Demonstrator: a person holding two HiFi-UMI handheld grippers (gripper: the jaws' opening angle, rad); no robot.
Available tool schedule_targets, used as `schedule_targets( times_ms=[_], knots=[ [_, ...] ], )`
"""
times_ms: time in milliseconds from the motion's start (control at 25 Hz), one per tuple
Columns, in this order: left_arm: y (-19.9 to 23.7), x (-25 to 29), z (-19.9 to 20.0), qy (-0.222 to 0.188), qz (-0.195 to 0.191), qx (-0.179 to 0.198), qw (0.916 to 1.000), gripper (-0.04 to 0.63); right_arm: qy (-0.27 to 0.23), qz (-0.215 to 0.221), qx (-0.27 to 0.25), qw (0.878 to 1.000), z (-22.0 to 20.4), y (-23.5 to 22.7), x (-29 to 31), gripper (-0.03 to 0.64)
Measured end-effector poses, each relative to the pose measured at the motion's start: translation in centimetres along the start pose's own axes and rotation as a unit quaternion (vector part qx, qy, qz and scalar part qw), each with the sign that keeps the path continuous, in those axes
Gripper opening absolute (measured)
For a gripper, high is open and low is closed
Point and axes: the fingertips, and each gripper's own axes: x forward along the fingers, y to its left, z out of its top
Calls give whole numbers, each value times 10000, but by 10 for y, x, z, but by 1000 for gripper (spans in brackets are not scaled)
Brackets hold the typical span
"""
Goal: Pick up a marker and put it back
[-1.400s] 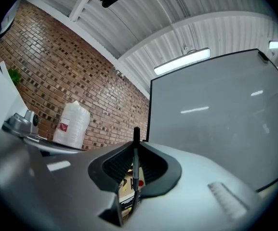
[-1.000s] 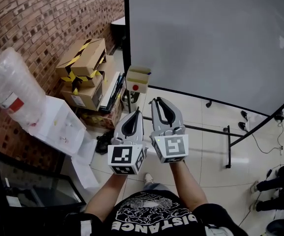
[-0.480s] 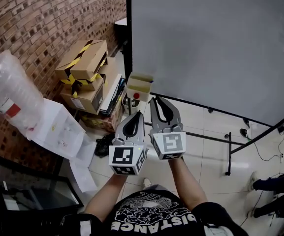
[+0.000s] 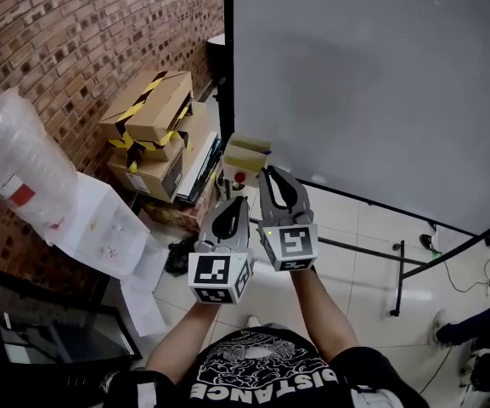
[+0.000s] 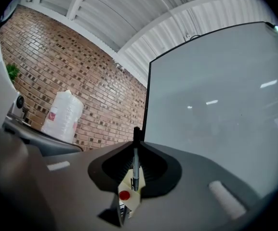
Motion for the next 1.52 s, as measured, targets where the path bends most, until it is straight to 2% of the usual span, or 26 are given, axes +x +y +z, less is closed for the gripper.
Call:
schedule_targets(
  times_ms=[200, 1520],
  knots=[
    [6, 12, -4, 15, 36, 32, 10000, 5, -100, -53, 25, 9999, 44, 2, 18, 34],
    [25, 41, -17, 154, 238, 7, 9996, 5, 1026, 107, -77, 9946, -68, -11, 59, 35]
  ],
)
